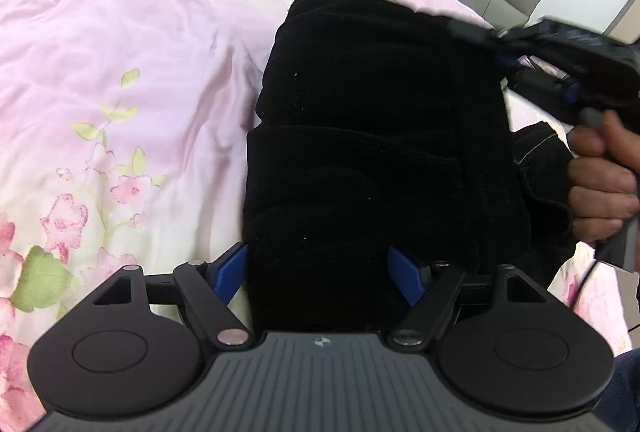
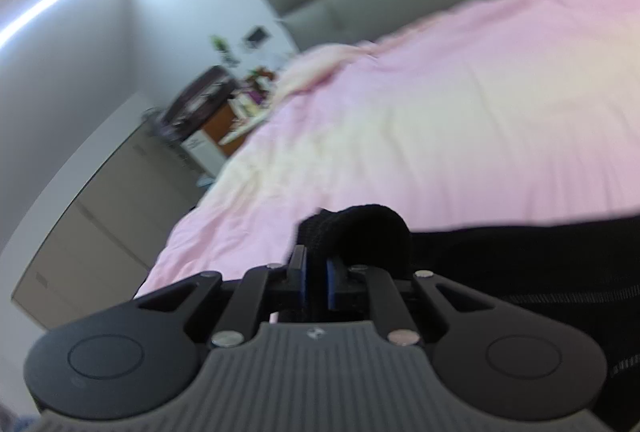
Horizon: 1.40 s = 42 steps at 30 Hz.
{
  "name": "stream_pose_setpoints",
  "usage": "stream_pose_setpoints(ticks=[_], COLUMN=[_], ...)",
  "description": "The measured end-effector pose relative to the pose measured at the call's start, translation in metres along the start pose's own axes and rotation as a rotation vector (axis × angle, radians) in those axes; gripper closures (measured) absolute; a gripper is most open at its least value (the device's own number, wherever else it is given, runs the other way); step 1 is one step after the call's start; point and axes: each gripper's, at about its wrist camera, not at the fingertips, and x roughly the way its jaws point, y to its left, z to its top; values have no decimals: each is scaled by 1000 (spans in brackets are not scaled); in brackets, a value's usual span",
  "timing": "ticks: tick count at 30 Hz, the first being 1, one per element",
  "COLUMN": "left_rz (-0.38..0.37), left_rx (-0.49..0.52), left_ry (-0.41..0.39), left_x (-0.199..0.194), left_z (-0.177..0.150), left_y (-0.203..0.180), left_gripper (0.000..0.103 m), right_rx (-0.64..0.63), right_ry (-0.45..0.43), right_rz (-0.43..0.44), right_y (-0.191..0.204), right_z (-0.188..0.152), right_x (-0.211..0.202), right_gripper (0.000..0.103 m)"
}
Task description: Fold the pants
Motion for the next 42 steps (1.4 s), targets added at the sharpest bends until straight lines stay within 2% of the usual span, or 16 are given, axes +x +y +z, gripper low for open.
stream_pose_setpoints(ticks=[2, 4, 7, 9, 14, 15, 16, 21, 24, 26, 28, 30, 33, 37, 40, 42], left_rz=[-5, -15, -29, -27, -23, -23, -23, -2, 21, 13, 14, 12, 7, 8, 3, 9], left_rx=[5, -2, -21, -17, -14, -14, -14, 34, 83, 92, 96, 91, 80, 80, 71, 77], left_ry=[10, 12, 19, 18, 15, 15, 14, 13, 24, 42, 41, 42, 41, 39, 39, 41], left_x=[2, 3, 4, 4, 3, 2, 2, 4, 9, 13, 14, 13, 15, 13, 11, 11], left_z=[-1, -1, 0, -1, 0, -1, -1, -2, -6, -8, -9, -8, -8, -7, -8, -8], left_y=[1, 3, 6, 5, 6, 5, 5, -4, -12, -14, -17, -17, -15, -15, -12, -13], left_gripper=[15, 14, 14, 13, 13, 13, 13, 13, 13, 13, 13, 13, 13, 13, 13, 14], right_rx=[-77, -143, 9, 216, 512, 527, 525, 222, 63, 86, 121, 136, 187, 258, 139, 113], right_ry=[49, 129, 178, 175, 153, 134, 118, -40, 37, 169, 212, 171, 80, 83, 214, 252], right_rz=[-65, -169, -292, -238, -96, -90, -74, 8, -131, -280, -323, -336, -261, -95, -193, -210], right_y=[11, 9, -33, -66, -103, -103, -102, -50, -41, -58, -67, -65, -58, -40, -20, -18], right_z=[4, 3, -4, -17, -49, -52, -53, -28, -20, -26, -30, -30, -29, -28, -40, -55], right_x=[0, 2, -14, -29, -24, -19, -13, -10, 4, 22, 21, 6, -20, -21, 5, 14], right_gripper=[90, 58, 54, 54, 55, 80, 95, 99, 96, 90, 79, 68, 59, 58, 60, 78])
